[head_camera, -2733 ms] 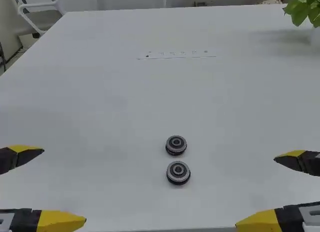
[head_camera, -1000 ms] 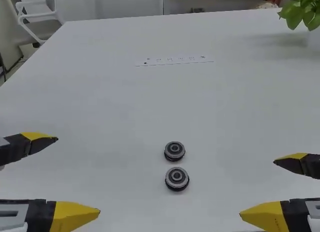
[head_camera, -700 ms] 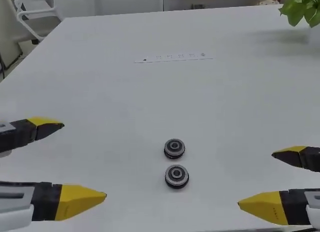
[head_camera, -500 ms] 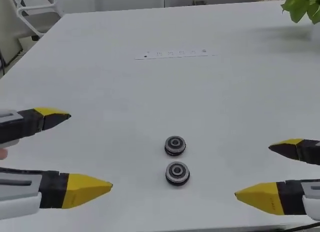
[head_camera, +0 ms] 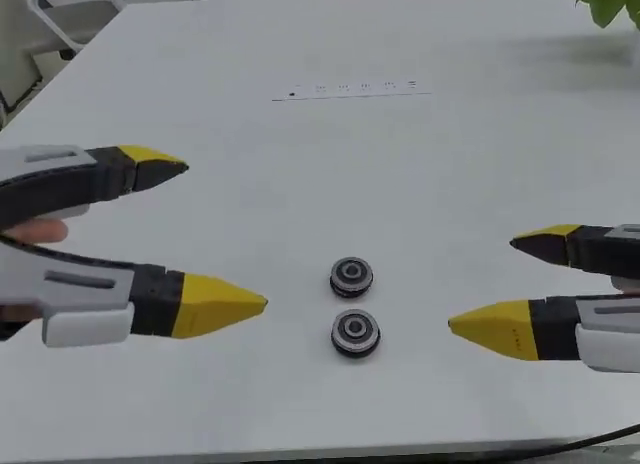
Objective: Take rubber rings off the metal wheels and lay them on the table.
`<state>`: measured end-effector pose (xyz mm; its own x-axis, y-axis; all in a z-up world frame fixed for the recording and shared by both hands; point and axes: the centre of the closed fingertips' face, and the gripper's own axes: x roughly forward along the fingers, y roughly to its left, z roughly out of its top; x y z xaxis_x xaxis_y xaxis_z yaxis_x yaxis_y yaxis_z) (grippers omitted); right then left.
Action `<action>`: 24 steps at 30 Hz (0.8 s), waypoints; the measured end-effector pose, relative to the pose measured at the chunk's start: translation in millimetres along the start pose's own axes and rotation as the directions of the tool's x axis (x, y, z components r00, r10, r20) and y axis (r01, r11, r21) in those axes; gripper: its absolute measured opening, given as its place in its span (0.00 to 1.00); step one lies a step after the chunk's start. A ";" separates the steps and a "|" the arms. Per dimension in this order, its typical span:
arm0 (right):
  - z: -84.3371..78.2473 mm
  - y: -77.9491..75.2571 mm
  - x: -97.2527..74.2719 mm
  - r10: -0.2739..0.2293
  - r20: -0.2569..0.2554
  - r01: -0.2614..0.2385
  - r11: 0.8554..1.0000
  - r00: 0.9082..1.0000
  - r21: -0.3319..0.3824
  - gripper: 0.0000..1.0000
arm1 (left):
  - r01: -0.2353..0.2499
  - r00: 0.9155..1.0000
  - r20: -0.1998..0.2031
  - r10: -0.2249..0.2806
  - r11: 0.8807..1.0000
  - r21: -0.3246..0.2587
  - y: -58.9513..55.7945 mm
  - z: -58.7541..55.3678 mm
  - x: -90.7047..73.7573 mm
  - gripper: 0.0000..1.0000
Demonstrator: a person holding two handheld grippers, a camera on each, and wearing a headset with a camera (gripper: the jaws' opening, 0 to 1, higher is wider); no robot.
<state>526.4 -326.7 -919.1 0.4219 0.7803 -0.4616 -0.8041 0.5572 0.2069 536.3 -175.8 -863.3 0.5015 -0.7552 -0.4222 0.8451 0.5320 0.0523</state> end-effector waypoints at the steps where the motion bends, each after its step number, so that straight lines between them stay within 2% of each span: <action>1: 1.4 0.1 2.4 0.005 0.001 -0.005 1.000 1.000 -0.005 0.71 | 0.006 1.000 0.001 -0.006 1.000 0.005 0.4 1.4 2.6 0.86; 4: 4.6 0.9 7.6 0.020 0.008 -0.020 1.000 1.000 -0.019 0.69 | 0.031 0.999 0.012 -0.031 0.999 0.022 0.5 6.4 13.4 0.84; 7: 11.8 5.7 13.6 0.065 0.042 -0.064 0.998 0.997 -0.016 0.66 | 0.070 0.997 0.022 -0.070 0.997 0.036 -3.7 9.7 23.2 0.82; 10: 15.4 7.1 19.1 0.086 0.060 -0.084 0.996 0.995 -0.024 0.65 | 0.090 0.995 0.031 -0.091 0.995 0.047 -5.0 11.3 32.2 0.79; 15: 13.4 6.9 30.8 0.107 0.044 -0.105 0.994 0.993 -0.035 0.65 | 0.124 0.990 0.055 -0.127 0.991 0.056 -7.2 13.3 48.1 0.74; 17: 12.8 7.4 35.3 0.119 0.041 -0.117 0.992 0.992 -0.046 0.63 | 0.134 0.989 0.058 -0.137 0.990 0.054 -7.6 11.3 55.6 0.70; 21: 14.9 9.7 42.4 0.157 0.060 -0.155 0.987 0.986 -0.037 0.58 | 0.151 0.987 0.038 -0.154 0.986 0.071 -9.9 3.5 68.3 0.67; 24: 16.2 9.3 47.7 0.174 0.076 -0.172 0.985 0.982 -0.029 0.56 | 0.124 0.992 0.005 -0.126 0.986 0.115 -6.4 -9.9 77.8 0.56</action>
<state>545.9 -279.7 -925.3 0.3062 0.8846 -0.3518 -0.8767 0.4061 0.2579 568.1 -234.1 -905.5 0.3922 -0.8182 -0.4205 0.9166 0.3864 0.1030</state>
